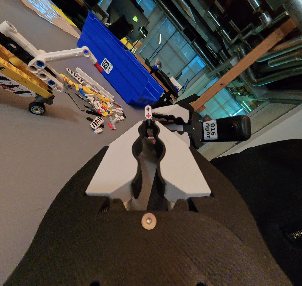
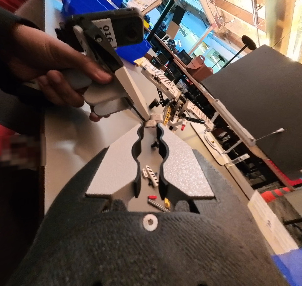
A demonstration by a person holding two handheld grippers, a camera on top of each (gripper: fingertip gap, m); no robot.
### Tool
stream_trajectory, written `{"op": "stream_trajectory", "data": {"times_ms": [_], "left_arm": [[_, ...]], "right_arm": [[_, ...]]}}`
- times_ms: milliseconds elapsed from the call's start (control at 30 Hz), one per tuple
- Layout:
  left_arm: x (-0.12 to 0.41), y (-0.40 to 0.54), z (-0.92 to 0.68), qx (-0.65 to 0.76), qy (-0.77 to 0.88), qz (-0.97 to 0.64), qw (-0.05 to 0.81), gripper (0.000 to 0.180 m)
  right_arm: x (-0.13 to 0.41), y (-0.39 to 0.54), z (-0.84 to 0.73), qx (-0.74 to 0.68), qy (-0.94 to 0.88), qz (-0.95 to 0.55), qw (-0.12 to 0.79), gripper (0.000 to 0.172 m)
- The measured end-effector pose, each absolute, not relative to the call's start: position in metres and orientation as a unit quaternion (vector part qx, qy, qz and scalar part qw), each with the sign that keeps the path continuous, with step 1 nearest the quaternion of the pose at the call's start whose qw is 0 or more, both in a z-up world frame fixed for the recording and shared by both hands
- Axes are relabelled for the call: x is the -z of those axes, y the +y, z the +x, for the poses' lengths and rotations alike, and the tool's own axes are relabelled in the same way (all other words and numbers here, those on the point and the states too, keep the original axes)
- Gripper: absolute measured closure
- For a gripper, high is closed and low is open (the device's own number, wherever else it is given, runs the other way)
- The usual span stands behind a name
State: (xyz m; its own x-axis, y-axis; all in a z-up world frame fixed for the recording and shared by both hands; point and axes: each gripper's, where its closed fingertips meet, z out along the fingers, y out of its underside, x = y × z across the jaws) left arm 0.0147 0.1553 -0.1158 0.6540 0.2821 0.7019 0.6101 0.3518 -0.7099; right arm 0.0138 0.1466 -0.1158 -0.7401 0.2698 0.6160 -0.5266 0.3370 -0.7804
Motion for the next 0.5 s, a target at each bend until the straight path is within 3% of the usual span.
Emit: {"op": "stream_trajectory", "data": {"times_ms": [167,300,500], "left_arm": [[0.111,0.155,0.013,0.125,-0.396,-0.542,0.731,0.176],[0.099,0.154,0.015,0.143,-0.371,-0.510,0.763,0.176],[0.087,0.160,0.024,0.141,-0.331,-0.495,0.791,0.176]], "right_arm": [[0.106,0.149,0.015,-0.621,-0.706,0.054,0.335,0.155],[0.081,0.162,0.008,-0.720,-0.659,-0.056,0.211,0.146],[0.074,0.160,0.013,-0.772,-0.612,-0.164,-0.056,0.136]]}}
